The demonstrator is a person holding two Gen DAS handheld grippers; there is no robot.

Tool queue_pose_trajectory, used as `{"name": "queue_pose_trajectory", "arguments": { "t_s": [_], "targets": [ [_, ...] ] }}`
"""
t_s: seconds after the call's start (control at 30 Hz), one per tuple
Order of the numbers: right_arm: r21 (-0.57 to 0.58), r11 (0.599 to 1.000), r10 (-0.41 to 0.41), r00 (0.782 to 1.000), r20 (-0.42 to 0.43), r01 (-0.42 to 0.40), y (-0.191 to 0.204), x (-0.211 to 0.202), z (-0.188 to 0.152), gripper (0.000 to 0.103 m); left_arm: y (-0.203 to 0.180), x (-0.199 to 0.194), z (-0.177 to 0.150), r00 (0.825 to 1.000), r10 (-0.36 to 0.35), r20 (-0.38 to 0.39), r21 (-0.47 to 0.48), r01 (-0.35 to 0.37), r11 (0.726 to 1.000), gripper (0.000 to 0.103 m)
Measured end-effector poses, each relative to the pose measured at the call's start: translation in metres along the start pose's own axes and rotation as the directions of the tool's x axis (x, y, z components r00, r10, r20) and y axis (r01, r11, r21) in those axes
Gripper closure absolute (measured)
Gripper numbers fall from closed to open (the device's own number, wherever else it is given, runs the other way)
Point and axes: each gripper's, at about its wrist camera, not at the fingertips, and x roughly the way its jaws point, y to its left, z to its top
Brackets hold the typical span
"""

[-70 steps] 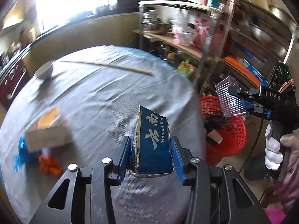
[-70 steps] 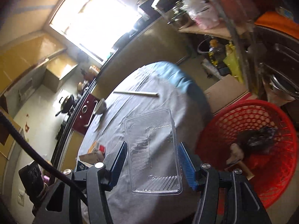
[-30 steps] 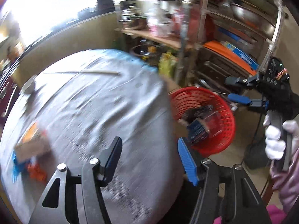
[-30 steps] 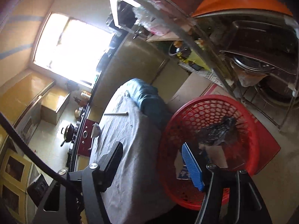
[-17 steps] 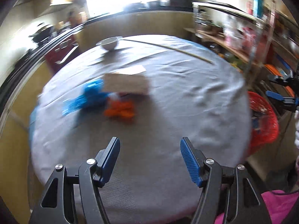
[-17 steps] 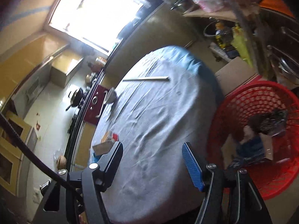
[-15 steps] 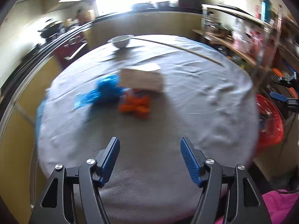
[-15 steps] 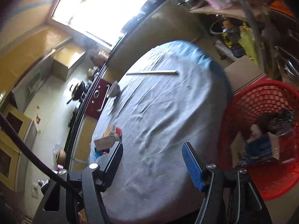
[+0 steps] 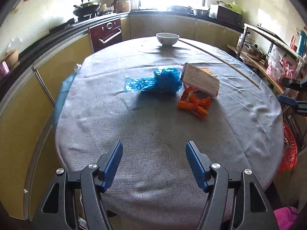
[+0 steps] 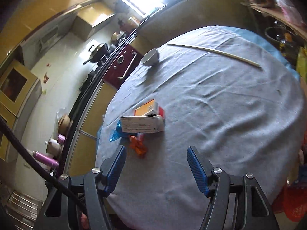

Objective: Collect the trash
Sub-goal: 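Move both tools back over the table toward the remaining items, then move the left tool toward the orange mesh bag while the right tool approaches the white medicine box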

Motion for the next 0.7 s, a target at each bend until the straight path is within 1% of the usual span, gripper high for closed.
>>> {"name": "queue_pose_trajectory", "arguments": {
  "t_s": [0.1,0.17,0.23,0.3,0.37,0.4,0.47,0.5,0.53,0.6,0.7],
  "targets": [
    [-0.004,1.000,0.022,0.999,-0.025,-0.022,0.013,0.020,0.004,0.034,0.009,0.003,0.013,0.999,-0.053,0.009,-0.030,0.053,0.998,0.034],
    [0.000,0.999,0.034,0.999,-0.043,-0.034,0.018,0.033,0.002,0.034,0.011,0.006,0.028,0.996,-0.080,0.032,-0.031,0.081,0.996,0.034],
    [0.006,1.000,0.029,0.998,-0.061,-0.029,0.018,0.043,-0.003,0.034,0.012,0.013,0.047,0.993,-0.107,0.055,-0.031,0.109,0.994,0.034],
    [0.027,0.999,0.024,0.997,-0.077,-0.022,0.012,0.049,-0.008,0.034,0.010,0.021,0.068,0.983,-0.162,0.090,-0.020,0.164,0.986,0.034],
    [0.051,0.999,0.017,0.997,-0.076,-0.013,0.005,0.051,-0.010,0.034,0.004,0.032,0.087,0.978,-0.181,0.100,0.007,0.181,0.983,0.034],
    [0.063,0.998,0.013,0.997,-0.074,-0.008,0.002,0.050,-0.010,0.034,-0.001,0.041,0.100,0.974,-0.204,0.099,0.029,0.202,0.979,0.034],
    [0.082,0.997,0.004,0.998,-0.068,0.001,-0.006,0.045,-0.011,0.034,-0.007,0.055,0.118,0.962,-0.261,0.081,0.052,0.258,0.965,0.034],
    [0.090,0.996,-0.002,0.998,-0.063,0.007,-0.010,0.042,-0.011,0.034,-0.012,0.067,0.129,0.953,-0.299,0.058,0.060,0.296,0.953,0.034],
    [0.097,0.995,-0.007,0.998,-0.058,0.013,-0.014,0.039,-0.011,0.034,-0.015,0.075,0.137,0.946,-0.321,0.041,0.060,0.318,0.946,0.034],
    [0.110,0.994,-0.011,0.999,-0.052,0.017,-0.021,0.034,-0.010,0.034,-0.023,0.095,0.151,0.927,-0.374,-0.011,0.067,0.374,0.925,0.034],
    [0.133,0.991,-0.014,0.999,-0.044,0.020,-0.031,0.029,-0.011,0.034,-0.037,0.115,0.158,0.917,-0.394,-0.064,0.101,0.399,0.911,0.034]
  ]
}}
